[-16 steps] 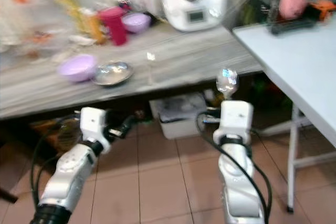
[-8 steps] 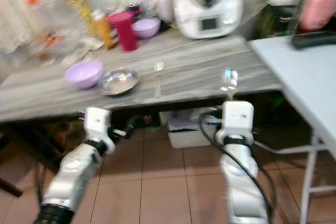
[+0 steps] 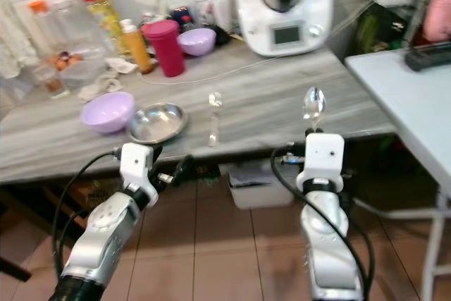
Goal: Setting the table
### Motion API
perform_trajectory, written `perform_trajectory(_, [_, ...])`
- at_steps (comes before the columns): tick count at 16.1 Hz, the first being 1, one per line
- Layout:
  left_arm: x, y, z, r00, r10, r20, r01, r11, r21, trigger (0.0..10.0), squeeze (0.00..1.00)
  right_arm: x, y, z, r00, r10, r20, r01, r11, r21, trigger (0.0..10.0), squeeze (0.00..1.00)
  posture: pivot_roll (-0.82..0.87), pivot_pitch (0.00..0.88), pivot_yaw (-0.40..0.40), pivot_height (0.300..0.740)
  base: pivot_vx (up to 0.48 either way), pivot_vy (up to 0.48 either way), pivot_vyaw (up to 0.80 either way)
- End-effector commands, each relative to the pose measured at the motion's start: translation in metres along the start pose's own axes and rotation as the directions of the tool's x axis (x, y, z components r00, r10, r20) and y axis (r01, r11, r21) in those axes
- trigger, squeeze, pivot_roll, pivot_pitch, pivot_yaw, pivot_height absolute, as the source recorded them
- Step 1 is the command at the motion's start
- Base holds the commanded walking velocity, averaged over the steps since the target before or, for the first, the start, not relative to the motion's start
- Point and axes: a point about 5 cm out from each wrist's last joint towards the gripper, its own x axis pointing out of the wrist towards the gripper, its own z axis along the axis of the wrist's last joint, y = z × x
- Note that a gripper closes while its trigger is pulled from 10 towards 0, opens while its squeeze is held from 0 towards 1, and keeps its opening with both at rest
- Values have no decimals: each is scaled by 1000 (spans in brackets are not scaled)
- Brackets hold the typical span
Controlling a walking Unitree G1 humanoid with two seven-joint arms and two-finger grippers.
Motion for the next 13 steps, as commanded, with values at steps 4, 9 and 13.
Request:
perform_trajectory(4, [1, 4, 3, 1000, 8, -6, -8, 1000, 17, 10000, 0, 0, 3, 4, 1000, 18, 18, -18, 1000, 3, 10000, 0, -332, 17, 139, 740, 292, 0, 0])
perform_trajectory(9, [2, 3, 4, 1000, 4, -2, -4, 1000, 19, 10000, 0, -1, 3, 4, 999, 27, 22, -27, 1000, -5, 10000, 0, -335, 15, 141, 740, 293, 0, 0])
perform_trajectory(13, [1, 5, 4, 1000, 7, -4, -7, 1000, 24, 10000, 0, -1, 6, 5, 999, 41, 26, -41, 999, -5, 10000, 0, -333, 14, 142, 740, 299, 0, 0])
